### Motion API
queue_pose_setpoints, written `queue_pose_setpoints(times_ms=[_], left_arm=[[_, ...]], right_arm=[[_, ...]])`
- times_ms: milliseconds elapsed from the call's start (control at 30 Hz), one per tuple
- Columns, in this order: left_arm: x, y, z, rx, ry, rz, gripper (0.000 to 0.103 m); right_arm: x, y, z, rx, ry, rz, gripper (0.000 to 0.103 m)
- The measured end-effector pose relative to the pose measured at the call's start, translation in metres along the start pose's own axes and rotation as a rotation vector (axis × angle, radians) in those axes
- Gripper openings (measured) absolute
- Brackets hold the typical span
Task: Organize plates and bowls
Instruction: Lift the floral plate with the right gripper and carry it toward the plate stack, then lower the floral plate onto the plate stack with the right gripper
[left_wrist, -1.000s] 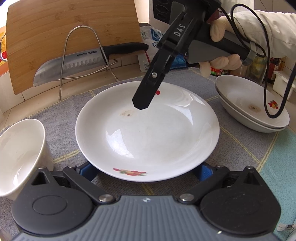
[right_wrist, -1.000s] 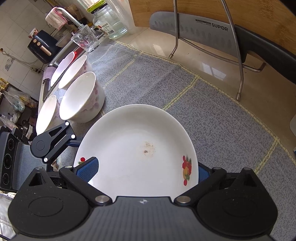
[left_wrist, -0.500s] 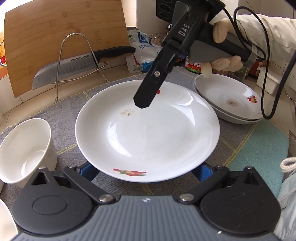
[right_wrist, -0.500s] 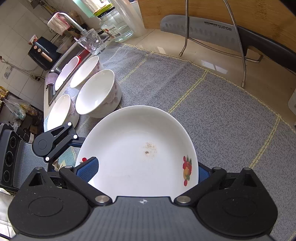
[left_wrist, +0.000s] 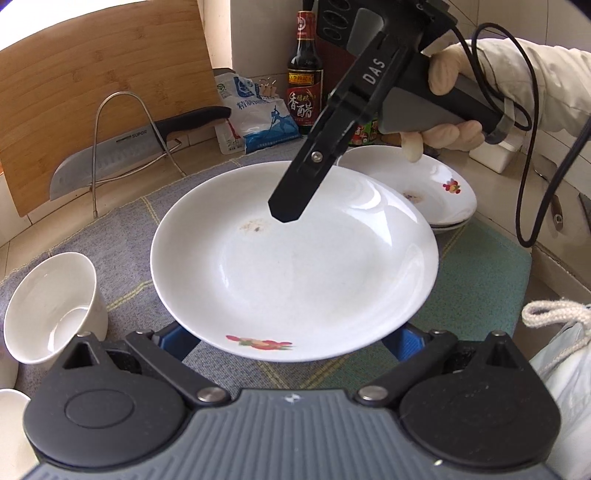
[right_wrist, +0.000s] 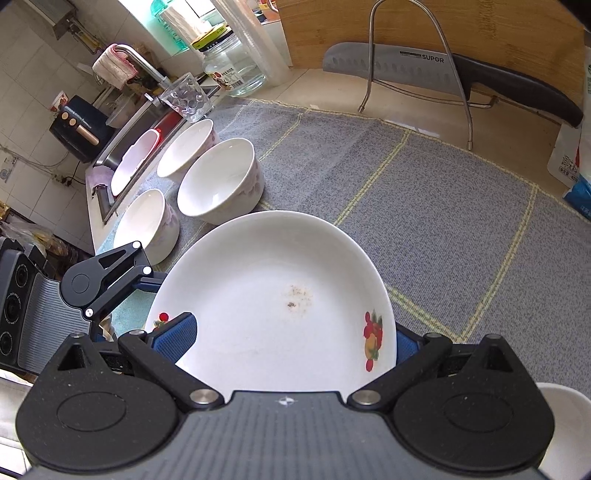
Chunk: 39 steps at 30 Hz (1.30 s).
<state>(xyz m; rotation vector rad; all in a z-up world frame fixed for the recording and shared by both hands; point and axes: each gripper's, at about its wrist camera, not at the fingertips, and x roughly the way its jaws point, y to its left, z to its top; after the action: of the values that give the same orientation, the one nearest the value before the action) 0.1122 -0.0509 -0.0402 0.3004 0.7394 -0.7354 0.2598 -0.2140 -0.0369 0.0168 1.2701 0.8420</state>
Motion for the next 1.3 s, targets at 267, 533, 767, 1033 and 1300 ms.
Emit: queue_pose_setpoints(times_ms=[267,533,767,1033,1300], left_arm=[[-0.006,-0.01,0.003,0.052,0.005,-0.053,0.102],[0.003,-0.026,0.015,0.124,-0.002,-0.119,0.102],[0.021,-0.04,0.03,0.182,-0.007,-0.18,0.102],[0.045,-0.056,0.05,0.235,-0.009,-0.241,0.101],[0.066,-0.07,0.063,0.263,-0.006,-0.274,0.101]], right_arm=[[-0.015,0.011,-0.026,0.034,-0.033,-0.031,0.103],[-0.038,0.002,-0.054,0.1,-0.087,-0.073,0.103],[-0.06,-0.013,-0.08,0.162,-0.123,-0.117,0.103],[-0.082,-0.038,-0.109,0.236,-0.153,-0.153,0.103],[-0.09,-0.062,-0.131,0.3,-0.167,-0.169,0.103]])
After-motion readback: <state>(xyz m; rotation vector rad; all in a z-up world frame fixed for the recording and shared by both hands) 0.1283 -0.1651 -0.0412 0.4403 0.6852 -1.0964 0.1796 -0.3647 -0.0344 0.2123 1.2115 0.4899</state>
